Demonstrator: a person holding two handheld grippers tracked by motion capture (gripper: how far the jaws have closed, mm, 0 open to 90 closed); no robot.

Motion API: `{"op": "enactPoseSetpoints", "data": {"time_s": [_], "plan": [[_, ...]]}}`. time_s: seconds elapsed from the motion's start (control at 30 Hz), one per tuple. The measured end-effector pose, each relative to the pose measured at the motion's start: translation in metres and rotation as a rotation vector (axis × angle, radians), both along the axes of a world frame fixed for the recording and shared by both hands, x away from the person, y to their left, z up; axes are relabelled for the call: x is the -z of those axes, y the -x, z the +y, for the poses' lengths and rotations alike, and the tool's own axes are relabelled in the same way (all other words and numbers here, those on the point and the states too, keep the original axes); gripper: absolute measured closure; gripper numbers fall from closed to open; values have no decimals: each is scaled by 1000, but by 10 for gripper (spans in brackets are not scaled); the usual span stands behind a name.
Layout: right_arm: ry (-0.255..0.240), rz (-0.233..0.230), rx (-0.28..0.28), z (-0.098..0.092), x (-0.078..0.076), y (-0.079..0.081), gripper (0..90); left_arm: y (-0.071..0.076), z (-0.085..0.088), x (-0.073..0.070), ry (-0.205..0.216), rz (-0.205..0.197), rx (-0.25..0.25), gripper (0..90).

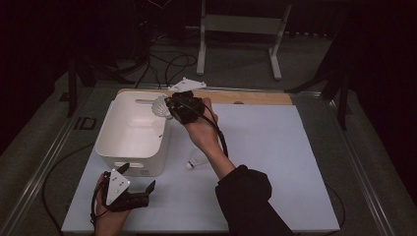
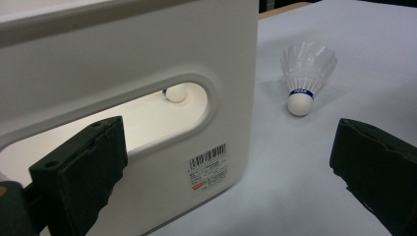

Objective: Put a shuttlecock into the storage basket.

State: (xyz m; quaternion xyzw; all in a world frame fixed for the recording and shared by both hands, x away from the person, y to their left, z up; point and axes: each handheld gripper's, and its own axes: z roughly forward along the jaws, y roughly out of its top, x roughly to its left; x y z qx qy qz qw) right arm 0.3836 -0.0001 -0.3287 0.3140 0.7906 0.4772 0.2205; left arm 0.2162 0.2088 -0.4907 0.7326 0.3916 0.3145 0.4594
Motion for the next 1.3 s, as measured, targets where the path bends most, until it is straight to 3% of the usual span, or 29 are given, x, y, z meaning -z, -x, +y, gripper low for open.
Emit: {"op": "enactPoseSetpoints", "data": {"time_s": [0.93, 1.0, 1.2, 1.3], "plan": [[-29, 26, -50, 24, 0, 1, 851, 0, 1, -1, -2, 0, 3, 14], [-29, 23, -67, 26, 1, 1, 784, 1, 1, -1, -1, -2, 2, 14], [-53, 45, -85, 26, 2, 0, 417, 1, 2, -1, -1, -4, 1, 14], [-45, 50, -81, 23, 2, -1, 335, 1, 2, -1, -5, -4, 2, 14]]}}
